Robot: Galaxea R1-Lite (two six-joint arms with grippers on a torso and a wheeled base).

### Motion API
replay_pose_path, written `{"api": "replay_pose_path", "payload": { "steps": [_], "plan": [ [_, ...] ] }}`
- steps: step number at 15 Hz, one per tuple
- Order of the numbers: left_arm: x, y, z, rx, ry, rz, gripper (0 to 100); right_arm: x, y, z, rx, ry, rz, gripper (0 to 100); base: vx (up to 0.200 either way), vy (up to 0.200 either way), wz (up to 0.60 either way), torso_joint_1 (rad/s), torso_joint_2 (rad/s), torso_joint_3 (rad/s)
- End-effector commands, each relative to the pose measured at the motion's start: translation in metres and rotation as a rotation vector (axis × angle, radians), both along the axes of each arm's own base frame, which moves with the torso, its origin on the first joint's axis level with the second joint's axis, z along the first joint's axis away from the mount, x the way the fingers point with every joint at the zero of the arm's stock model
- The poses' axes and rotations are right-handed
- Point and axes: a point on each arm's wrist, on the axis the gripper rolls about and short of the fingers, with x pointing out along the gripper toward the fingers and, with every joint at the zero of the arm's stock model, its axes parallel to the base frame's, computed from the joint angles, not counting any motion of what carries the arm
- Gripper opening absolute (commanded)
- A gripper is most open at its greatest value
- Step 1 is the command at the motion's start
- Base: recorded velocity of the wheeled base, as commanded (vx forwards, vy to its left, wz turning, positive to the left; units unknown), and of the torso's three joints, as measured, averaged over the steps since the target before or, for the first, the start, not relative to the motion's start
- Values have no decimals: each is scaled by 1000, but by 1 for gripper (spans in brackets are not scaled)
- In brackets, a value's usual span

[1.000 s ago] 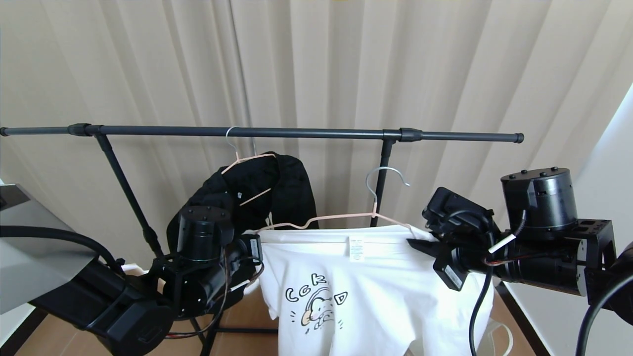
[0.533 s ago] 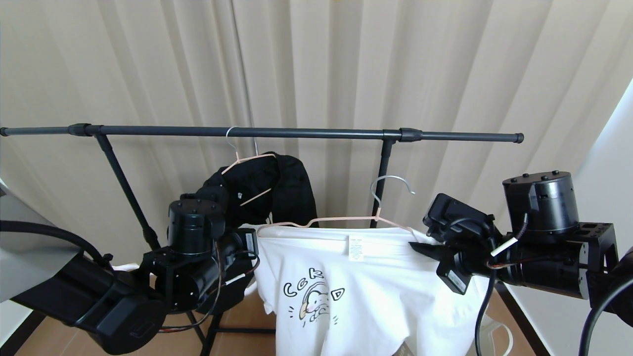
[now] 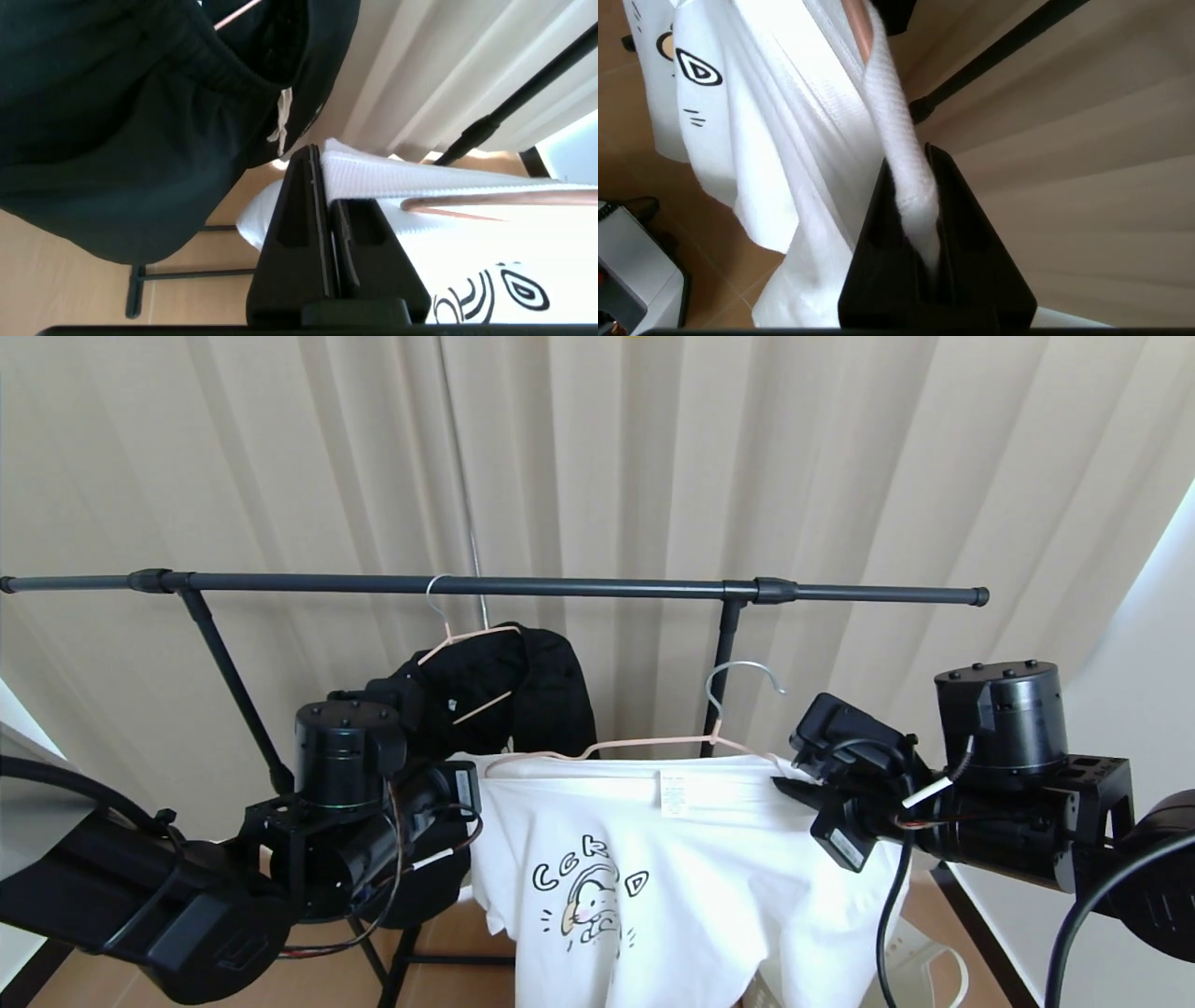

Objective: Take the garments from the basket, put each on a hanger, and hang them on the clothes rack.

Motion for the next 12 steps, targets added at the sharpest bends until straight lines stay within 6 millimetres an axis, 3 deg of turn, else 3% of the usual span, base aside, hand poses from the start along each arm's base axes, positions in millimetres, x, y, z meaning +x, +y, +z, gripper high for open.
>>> {"api": "replay_pose_path", "payload": {
  "steps": [1, 12],
  "plan": [
    [0, -1, 7, -9, -9, -12, 0, 5, 0, -10, -14, 29, -7, 0, 0, 0, 0, 0, 0, 0],
    [2, -9, 44, 4, 73, -82, 0, 9, -7, -12, -34, 30, -45, 0, 0, 0, 0, 0, 0, 0]
  ]
}}
